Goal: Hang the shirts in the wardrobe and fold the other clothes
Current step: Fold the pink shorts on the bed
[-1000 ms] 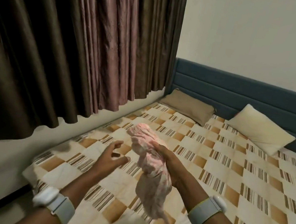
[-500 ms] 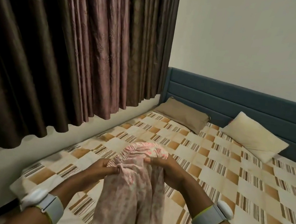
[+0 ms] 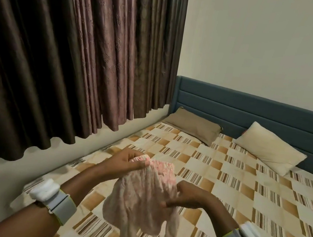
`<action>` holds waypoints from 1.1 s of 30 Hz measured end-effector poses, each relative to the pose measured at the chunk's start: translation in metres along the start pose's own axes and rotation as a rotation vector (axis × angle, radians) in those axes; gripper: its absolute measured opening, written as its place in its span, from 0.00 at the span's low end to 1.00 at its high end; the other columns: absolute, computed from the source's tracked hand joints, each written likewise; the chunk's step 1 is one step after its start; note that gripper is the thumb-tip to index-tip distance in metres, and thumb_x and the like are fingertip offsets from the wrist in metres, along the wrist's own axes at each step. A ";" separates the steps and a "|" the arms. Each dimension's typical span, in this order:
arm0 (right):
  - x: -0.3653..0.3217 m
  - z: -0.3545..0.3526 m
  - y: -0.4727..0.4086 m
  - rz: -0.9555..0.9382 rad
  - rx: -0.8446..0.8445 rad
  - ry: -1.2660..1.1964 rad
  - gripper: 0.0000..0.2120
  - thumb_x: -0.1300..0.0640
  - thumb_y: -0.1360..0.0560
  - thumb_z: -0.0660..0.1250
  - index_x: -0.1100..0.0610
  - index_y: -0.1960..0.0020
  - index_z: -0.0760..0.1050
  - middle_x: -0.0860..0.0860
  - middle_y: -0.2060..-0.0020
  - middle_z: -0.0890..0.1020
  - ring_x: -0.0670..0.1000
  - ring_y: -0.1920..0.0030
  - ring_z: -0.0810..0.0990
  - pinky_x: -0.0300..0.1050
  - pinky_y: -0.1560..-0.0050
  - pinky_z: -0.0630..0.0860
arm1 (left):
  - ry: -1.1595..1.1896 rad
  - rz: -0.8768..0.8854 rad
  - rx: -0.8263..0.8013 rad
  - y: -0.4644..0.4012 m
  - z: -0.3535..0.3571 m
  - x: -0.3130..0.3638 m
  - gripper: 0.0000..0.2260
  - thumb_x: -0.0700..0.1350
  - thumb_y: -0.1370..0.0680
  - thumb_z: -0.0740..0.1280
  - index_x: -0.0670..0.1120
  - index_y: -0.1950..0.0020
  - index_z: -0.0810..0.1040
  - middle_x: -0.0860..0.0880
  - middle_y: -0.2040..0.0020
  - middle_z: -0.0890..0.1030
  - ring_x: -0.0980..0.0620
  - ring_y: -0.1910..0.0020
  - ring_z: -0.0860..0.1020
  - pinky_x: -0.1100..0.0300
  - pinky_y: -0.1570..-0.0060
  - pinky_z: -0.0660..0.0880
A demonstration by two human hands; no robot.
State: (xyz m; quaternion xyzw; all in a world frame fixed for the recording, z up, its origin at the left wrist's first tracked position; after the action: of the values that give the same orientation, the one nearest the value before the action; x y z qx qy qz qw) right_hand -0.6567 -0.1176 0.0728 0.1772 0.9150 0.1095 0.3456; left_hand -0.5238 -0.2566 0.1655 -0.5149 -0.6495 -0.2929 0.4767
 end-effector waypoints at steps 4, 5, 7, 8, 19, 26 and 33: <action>-0.015 -0.016 -0.001 -0.009 0.104 0.011 0.58 0.30 0.37 0.78 0.45 0.16 0.53 0.47 0.18 0.60 0.53 0.20 0.61 0.52 0.22 0.62 | -0.300 0.044 -0.208 -0.011 0.027 0.012 0.15 0.59 0.22 0.72 0.52 0.63 0.82 0.56 0.65 0.76 0.55 0.65 0.75 0.52 0.62 0.69; -0.036 -0.017 -0.002 -0.132 0.105 -0.103 0.56 0.38 0.34 0.81 0.43 0.17 0.52 0.45 0.18 0.60 0.51 0.20 0.60 0.51 0.22 0.61 | -0.337 0.047 -0.263 -0.012 0.035 0.014 0.14 0.58 0.22 0.72 0.53 0.63 0.82 0.57 0.66 0.76 0.56 0.65 0.74 0.51 0.63 0.69; -0.070 -0.017 -0.004 -0.309 0.073 -0.314 0.44 0.50 0.32 0.81 0.45 0.21 0.64 0.45 0.25 0.72 0.47 0.26 0.71 0.49 0.26 0.70 | -0.386 0.060 -0.313 -0.017 0.041 0.017 0.12 0.56 0.23 0.73 0.56 0.65 0.82 0.61 0.67 0.77 0.62 0.66 0.72 0.52 0.61 0.69; -0.080 -0.017 -0.006 -0.354 0.068 -0.375 0.34 0.55 0.31 0.81 0.49 0.27 0.74 0.45 0.35 0.81 0.47 0.36 0.79 0.48 0.34 0.76 | -0.407 0.066 -0.314 -0.019 0.040 0.021 0.11 0.55 0.23 0.74 0.57 0.65 0.83 0.62 0.68 0.77 0.63 0.66 0.73 0.55 0.61 0.69; -0.022 -0.062 -0.001 -0.310 0.201 -0.659 0.28 0.34 0.33 0.78 0.60 0.66 0.77 0.55 0.66 0.77 0.53 0.61 0.79 0.43 0.56 0.76 | -0.007 -0.040 -0.075 0.013 -0.056 -0.009 0.22 0.63 0.33 0.78 0.48 0.74 0.79 0.55 0.73 0.73 0.59 0.74 0.72 0.68 0.69 0.67; 0.015 -0.088 0.007 -0.232 0.248 -0.372 0.40 0.27 0.34 0.74 0.68 0.65 0.77 0.63 0.70 0.73 0.58 0.67 0.71 0.40 0.65 0.70 | 0.147 -0.057 0.125 0.031 -0.100 -0.054 0.21 0.66 0.32 0.78 0.48 0.68 0.83 0.52 0.69 0.79 0.57 0.70 0.78 0.67 0.68 0.73; 0.003 -0.111 0.019 -0.151 0.410 0.104 0.24 0.27 0.31 0.67 0.45 0.53 0.85 0.41 0.59 0.83 0.45 0.58 0.82 0.43 0.58 0.83 | -0.328 0.066 0.132 0.013 -0.094 -0.022 0.14 0.54 0.22 0.73 0.62 0.69 0.82 0.61 0.70 0.79 0.60 0.68 0.79 0.63 0.65 0.73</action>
State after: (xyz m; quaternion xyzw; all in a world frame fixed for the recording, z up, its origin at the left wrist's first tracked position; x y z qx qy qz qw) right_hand -0.7282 -0.1083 0.1590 0.1690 0.9454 -0.0961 0.2618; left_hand -0.4814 -0.3426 0.1792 -0.5445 -0.7190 -0.1460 0.4065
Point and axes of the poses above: each hand's wrist, its own y-axis away from the middle knuckle, its own z-axis out of the palm, x = y × z, the point moved 9 cm from there along -y, towards the middle knuckle
